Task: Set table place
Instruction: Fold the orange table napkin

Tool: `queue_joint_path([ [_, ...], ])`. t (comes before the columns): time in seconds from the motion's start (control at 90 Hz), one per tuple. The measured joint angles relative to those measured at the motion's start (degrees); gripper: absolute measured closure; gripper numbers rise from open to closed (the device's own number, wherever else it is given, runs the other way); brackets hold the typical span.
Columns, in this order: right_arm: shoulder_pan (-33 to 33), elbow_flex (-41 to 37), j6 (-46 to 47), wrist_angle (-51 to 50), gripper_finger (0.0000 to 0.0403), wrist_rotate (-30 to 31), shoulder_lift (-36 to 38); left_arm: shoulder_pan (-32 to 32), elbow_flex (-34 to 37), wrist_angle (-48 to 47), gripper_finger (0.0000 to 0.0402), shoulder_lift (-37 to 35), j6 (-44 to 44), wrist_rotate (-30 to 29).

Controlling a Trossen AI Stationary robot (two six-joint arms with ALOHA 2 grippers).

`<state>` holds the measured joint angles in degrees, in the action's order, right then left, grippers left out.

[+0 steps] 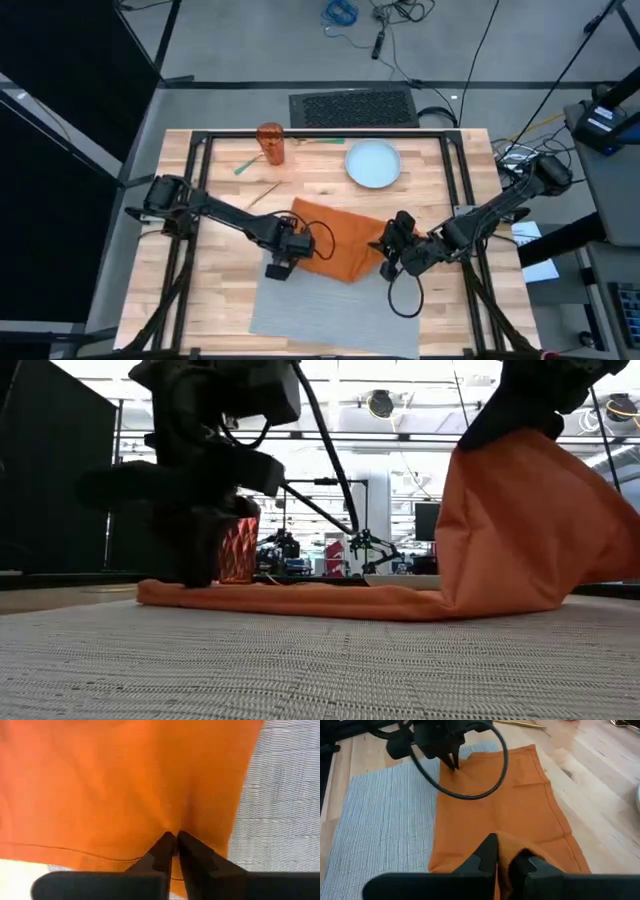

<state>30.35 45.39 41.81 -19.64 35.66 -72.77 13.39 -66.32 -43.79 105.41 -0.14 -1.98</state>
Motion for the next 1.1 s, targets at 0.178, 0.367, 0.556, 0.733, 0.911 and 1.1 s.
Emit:
queue_joint_path([
  [0.178, 0.0, 0.0, -0.3, 0.0, 0.0403, 0.0, 0.0, 0.9, 0.0, 0.5, 0.0286, 0.0, -0.7, 0.2],
  [0.367, 0.0, 0.0, -0.5, 0.0, 0.0403, 0.2, 0.0, 0.9, -2.8, -2.0, 0.0229, -0.1, -1.0, -1.3],
  [0.556, 0.0, 0.0, -0.8, 0.0, 0.0403, 0.2, 0.0, 0.9, -7.6, -10.1, 0.0216, -0.8, -0.8, -8.1],
  [0.733, -0.1, 0.0, -1.6, -0.1, 0.0403, -0.2, 0.0, 0.9, -11.2, -15.4, 0.0217, -6.4, -1.0, -15.5],
  [0.911, -2.6, 0.0, -3.6, 0.1, 0.0403, -3.9, 0.0, 0.9, -16.2, -16.4, 0.0217, -14.7, -1.6, -21.0],
  [1.1, -6.9, 0.9, -9.0, 2.0, 0.0403, -8.9, 0.0, 1.8, -21.6, -21.0, 0.0217, -23.7, -4.1, -28.0],
])
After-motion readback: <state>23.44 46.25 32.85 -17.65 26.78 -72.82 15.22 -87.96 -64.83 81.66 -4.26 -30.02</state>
